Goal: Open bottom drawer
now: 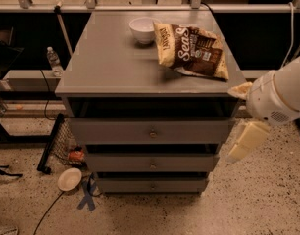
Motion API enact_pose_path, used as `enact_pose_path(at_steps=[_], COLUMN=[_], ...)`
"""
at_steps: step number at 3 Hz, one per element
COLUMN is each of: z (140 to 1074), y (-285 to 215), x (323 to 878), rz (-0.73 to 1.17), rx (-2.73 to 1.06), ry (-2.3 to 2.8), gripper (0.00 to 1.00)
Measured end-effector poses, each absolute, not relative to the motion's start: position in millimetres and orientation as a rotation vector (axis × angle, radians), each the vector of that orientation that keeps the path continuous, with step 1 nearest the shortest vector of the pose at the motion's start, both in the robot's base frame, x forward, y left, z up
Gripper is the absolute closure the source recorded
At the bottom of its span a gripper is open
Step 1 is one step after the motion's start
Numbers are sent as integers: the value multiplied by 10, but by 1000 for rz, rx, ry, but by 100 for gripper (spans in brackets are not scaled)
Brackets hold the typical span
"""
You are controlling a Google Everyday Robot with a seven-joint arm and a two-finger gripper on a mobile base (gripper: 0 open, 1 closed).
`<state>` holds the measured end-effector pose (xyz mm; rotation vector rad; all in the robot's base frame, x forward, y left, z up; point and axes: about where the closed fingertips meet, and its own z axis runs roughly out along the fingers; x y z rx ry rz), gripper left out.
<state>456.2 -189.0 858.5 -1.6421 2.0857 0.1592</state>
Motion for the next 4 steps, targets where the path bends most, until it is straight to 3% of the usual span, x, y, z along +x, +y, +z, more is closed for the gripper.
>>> enact_pose_path(at_steps=[2,4], z=[8399,7421], y=[-1869,-1791], x=[4556,4594], rz=[212,332], rx=[-1636,-1616], ry=[2082,2045], gripper=[0,0])
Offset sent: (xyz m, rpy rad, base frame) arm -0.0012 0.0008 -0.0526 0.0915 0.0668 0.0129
